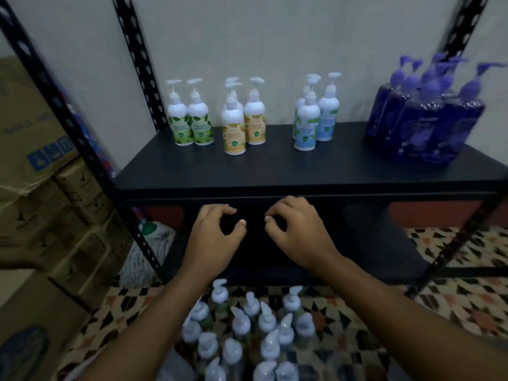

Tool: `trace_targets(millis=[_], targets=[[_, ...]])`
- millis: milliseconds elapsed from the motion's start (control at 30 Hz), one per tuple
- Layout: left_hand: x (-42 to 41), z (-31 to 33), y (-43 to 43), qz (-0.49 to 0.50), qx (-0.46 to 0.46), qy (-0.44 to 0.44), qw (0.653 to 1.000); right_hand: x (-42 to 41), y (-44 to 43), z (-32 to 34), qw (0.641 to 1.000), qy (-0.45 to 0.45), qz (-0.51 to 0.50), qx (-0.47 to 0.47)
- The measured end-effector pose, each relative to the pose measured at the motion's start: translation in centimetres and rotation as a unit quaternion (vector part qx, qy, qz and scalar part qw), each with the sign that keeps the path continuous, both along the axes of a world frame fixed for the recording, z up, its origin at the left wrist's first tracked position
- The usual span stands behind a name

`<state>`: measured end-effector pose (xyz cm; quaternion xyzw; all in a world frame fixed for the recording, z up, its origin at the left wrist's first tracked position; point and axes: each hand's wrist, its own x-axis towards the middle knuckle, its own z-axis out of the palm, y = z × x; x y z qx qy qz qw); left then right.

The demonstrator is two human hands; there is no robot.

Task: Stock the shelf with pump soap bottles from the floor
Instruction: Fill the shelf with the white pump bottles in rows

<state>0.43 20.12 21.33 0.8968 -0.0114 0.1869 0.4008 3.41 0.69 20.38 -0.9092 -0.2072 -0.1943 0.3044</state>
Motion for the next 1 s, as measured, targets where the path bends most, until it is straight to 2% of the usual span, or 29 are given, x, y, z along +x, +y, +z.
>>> trace_targets(millis=[67,167,267,467,567,633,733,800,867,967,1000], targets=[[-1.1,-1.4,-3.3,-0.040,-0.022,0.034,0.998,-2.1,-5.0,-2.1,0.996,0.076,-0.038,0.029],[-2.1,-4.3,-8.5,-0.095,-0.055,0.107,0.988,-4.5,-12.0,-4.8,0.971,0.194,-0.117,0.080],[-2.9,-8.5,-13.7,-0.147,-0.052,0.188,0.970,-5.8,-17.4,-7.7,0.912,0.299,-0.224,0.170],[-3.4,-16.7,-21.3,-0.215,-0.040,0.339,0.915,-8.3,-21.9,-16.3,0.791,0.370,-0.398,0.282],[-2.3,-20.7,-24.1,-0.219,-0.009,0.395,0.892,-10.1,-22.8,-21.8,0.744,0.427,-0.441,0.263],[-1.2,-23.6,-25.6,-0.230,0.020,0.421,0.877,-10.4,-23.4,-26.1,0.739,0.454,-0.458,0.196],[0.0,-27.1,-27.1,-0.227,0.101,0.409,0.878,-9.8,-23.8,-31.0,0.747,0.475,-0.464,0.022],[0.5,-29.2,-26.9,-0.221,0.231,0.355,0.878,-8.8,-23.9,-32.4,0.728,0.494,-0.472,-0.060],[0.3,-31.1,-25.6,-0.236,0.404,0.283,0.837,-7.7,-23.6,-32.1,0.718,0.501,-0.470,-0.111],[0.4,-32.9,-23.3,-0.276,0.570,0.203,0.747,-6.4,-22.8,-30.6,0.728,0.489,-0.463,-0.128],[0.5,-33.1,-22.8,-0.281,0.606,0.218,0.711,-6.1,-22.6,-30.5,0.729,0.485,-0.463,-0.136]])
